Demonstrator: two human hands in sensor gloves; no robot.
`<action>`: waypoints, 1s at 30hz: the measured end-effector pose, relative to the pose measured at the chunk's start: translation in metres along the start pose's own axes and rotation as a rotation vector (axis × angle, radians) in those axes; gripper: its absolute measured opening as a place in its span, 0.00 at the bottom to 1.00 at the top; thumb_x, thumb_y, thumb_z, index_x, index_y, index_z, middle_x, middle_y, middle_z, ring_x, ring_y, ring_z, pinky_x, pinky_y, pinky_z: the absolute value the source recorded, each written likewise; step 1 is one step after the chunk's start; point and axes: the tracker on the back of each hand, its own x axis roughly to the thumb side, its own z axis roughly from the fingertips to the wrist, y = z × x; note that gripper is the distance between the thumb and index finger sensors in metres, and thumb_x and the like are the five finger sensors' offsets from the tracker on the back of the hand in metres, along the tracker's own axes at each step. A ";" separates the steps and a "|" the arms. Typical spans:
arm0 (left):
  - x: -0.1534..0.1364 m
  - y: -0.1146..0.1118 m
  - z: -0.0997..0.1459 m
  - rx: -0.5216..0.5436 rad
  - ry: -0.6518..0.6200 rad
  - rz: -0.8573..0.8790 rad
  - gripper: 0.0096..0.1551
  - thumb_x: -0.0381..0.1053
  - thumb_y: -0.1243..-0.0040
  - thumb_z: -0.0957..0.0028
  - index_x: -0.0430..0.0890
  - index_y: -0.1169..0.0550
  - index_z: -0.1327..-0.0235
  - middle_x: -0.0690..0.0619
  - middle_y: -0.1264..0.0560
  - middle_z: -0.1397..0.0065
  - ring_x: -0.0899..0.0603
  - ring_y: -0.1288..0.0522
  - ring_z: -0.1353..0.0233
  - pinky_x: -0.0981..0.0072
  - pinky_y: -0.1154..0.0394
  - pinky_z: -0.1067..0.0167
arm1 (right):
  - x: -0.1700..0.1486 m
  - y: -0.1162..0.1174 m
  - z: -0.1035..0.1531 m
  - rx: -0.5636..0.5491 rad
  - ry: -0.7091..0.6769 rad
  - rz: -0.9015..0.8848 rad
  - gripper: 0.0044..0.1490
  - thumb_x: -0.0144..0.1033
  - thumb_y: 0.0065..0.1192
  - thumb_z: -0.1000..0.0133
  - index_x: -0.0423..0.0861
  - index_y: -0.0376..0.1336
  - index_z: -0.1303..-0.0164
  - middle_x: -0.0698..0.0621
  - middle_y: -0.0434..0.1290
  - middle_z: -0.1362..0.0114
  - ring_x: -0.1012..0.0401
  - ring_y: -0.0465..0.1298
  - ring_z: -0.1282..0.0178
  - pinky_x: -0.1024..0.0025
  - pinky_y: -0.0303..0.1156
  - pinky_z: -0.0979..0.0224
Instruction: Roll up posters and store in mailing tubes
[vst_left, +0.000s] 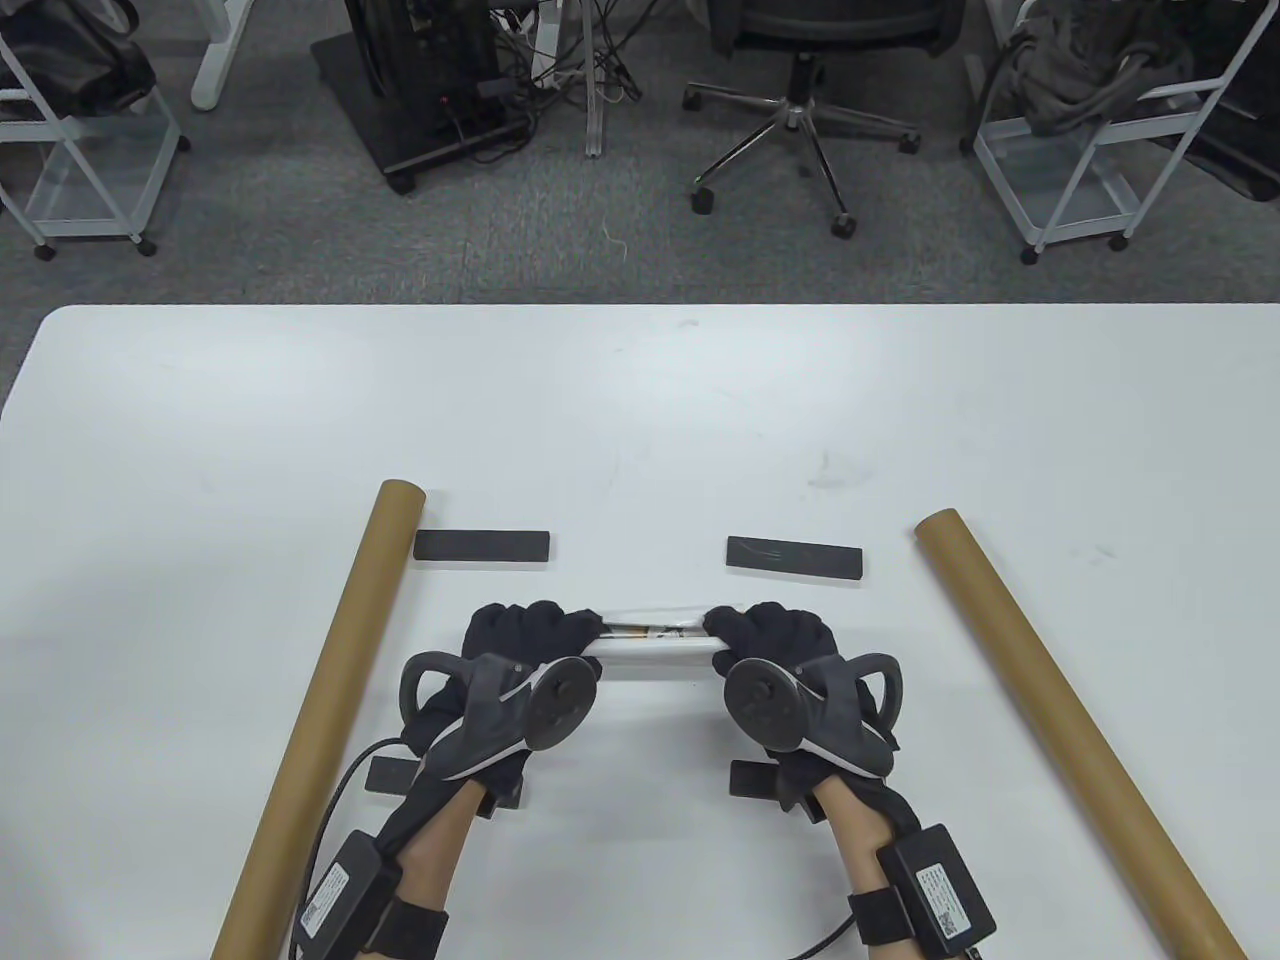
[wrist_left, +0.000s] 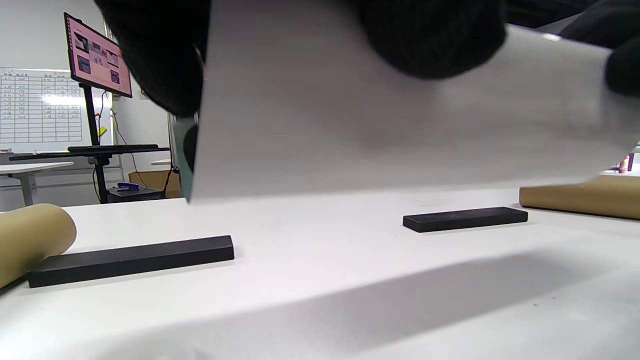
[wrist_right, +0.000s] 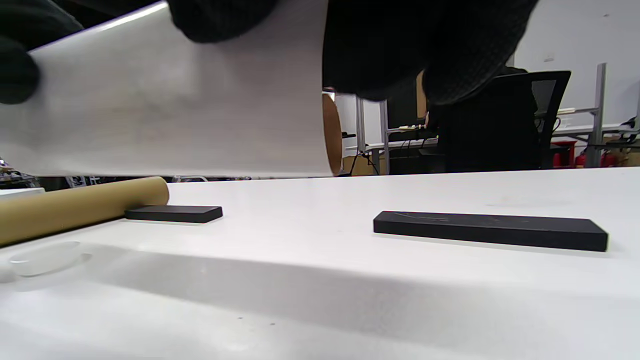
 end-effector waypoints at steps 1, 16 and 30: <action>0.000 0.001 0.000 0.004 0.000 -0.012 0.30 0.60 0.51 0.47 0.59 0.25 0.31 0.59 0.21 0.38 0.46 0.19 0.41 0.42 0.29 0.23 | 0.000 -0.001 0.000 0.003 -0.003 -0.003 0.33 0.38 0.46 0.44 0.44 0.58 0.28 0.44 0.70 0.37 0.47 0.74 0.46 0.33 0.65 0.28; -0.001 0.001 0.001 0.023 0.021 -0.072 0.26 0.62 0.41 0.51 0.65 0.22 0.38 0.56 0.27 0.29 0.44 0.24 0.32 0.41 0.31 0.22 | 0.003 0.000 0.001 -0.026 0.002 0.047 0.31 0.44 0.57 0.50 0.53 0.65 0.34 0.43 0.68 0.29 0.46 0.74 0.38 0.34 0.66 0.27; -0.005 -0.001 0.001 -0.003 0.014 -0.003 0.31 0.63 0.38 0.54 0.62 0.22 0.33 0.59 0.22 0.37 0.48 0.20 0.38 0.42 0.29 0.22 | 0.001 -0.002 0.002 -0.032 0.003 0.048 0.35 0.44 0.60 0.52 0.48 0.64 0.32 0.49 0.73 0.39 0.51 0.78 0.44 0.37 0.68 0.28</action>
